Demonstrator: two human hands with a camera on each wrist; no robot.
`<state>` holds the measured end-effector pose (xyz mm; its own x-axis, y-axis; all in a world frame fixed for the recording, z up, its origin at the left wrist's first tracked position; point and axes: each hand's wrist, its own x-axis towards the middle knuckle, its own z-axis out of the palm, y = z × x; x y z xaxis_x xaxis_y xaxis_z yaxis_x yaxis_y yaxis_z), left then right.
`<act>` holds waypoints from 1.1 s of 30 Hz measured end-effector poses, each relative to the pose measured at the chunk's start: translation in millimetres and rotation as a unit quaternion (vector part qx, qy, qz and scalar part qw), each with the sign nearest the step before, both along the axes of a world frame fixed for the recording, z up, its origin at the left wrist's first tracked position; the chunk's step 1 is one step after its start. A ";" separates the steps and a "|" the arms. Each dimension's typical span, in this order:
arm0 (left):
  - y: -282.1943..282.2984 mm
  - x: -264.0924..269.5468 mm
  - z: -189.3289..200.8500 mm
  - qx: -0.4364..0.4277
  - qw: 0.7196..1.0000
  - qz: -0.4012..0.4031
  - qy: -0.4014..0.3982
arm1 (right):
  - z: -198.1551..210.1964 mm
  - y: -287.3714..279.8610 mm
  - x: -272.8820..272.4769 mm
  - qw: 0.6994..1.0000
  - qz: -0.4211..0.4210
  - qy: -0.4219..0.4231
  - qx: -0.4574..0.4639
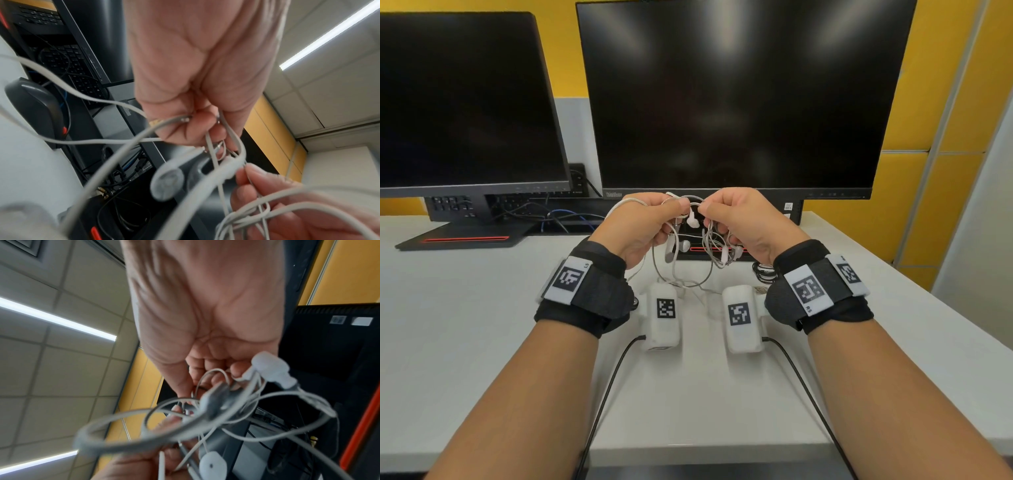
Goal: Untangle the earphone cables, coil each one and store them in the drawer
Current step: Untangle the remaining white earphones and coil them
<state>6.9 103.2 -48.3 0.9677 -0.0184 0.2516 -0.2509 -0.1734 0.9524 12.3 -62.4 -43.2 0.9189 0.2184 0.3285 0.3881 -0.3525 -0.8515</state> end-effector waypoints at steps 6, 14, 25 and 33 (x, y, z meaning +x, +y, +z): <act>-4.1 -2.1 0.2 -0.022 0.999 -0.007 -0.023 | -1.7 -2.5 -1.3 0.999 0.030 0.027 -0.029; -4.7 -7.6 2.4 -0.026 0.998 -0.029 -0.044 | 1.1 -2.5 -3.0 0.999 0.021 0.033 -0.020; -3.0 -4.8 2.2 -0.004 1.000 -0.018 -0.021 | 0.5 0.1 -0.9 0.999 -0.015 -0.013 0.032; -3.3 -3.3 3.5 -0.038 0.999 0.007 -0.003 | 2.0 1.0 -1.6 0.997 -0.027 0.005 0.077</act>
<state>3.5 99.9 -44.8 0.9663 0.0152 0.2569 -0.2540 -0.1037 0.9616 10.7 -61.4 -41.2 0.9314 0.1155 0.3452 0.3634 -0.2373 -0.9009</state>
